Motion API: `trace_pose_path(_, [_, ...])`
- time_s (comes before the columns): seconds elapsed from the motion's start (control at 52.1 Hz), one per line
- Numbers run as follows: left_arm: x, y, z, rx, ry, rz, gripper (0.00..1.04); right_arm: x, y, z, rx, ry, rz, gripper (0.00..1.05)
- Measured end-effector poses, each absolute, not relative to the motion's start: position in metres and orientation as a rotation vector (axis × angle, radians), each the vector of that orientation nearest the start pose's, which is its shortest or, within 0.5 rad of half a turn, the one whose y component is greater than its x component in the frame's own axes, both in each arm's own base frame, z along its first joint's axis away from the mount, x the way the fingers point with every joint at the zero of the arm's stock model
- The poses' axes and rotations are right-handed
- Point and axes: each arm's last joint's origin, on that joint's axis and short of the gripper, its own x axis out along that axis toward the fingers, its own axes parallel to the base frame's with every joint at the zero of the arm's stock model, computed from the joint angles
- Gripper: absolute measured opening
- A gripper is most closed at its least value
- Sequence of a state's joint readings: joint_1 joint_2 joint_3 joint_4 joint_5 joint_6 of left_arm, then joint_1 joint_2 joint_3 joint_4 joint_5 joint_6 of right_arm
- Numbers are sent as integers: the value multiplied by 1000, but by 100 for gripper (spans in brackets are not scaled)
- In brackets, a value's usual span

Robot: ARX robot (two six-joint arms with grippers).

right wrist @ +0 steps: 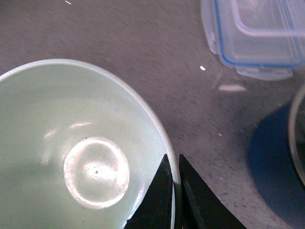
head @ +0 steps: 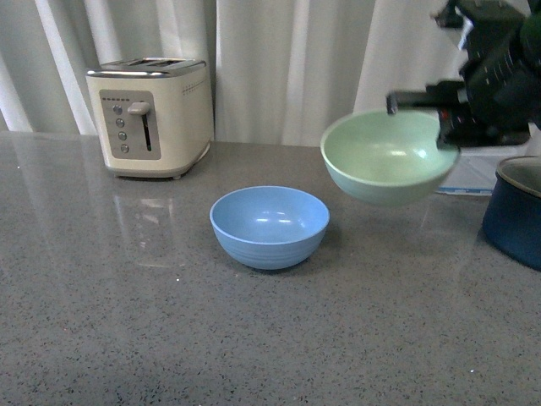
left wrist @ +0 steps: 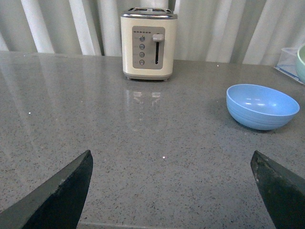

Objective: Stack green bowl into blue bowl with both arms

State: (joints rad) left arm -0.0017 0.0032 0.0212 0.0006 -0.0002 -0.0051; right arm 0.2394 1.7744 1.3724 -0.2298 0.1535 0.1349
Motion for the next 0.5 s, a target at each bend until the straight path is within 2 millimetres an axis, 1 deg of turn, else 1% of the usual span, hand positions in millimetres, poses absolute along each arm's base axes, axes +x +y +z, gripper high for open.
trace_pose_path(0.077, [97, 0, 171, -5, -18, -1, 98, 382, 115, 287, 2, 565, 124, 1])
trace_pose_path(0.096, [97, 0, 171, -5, -18, -1, 98, 381, 118, 288, -1, 560, 132, 1])
trace_pose_path(0.173, [97, 0, 171, -5, -18, -2, 98, 374, 140, 296, -12, 537, 196, 1])
trace_pose_path(0.23, [97, 0, 171, -5, -18, -2, 98, 371, 151, 296, -24, 532, 225, 1])
trace_pose_path(0.249, [97, 0, 171, -5, -18, -1, 98, 370, 158, 295, -32, 532, 241, 1])
trace_pose_path(0.307, [97, 0, 171, -5, -18, -2, 98, 371, 170, 292, -41, 535, 263, 1])
trace_pose_path(0.403, [97, 0, 171, -5, -18, -2, 98, 375, 181, 287, -49, 547, 283, 1])
trace_pose_path(0.499, [97, 0, 171, -5, -18, -1, 98, 380, 190, 276, -60, 573, 290, 1])
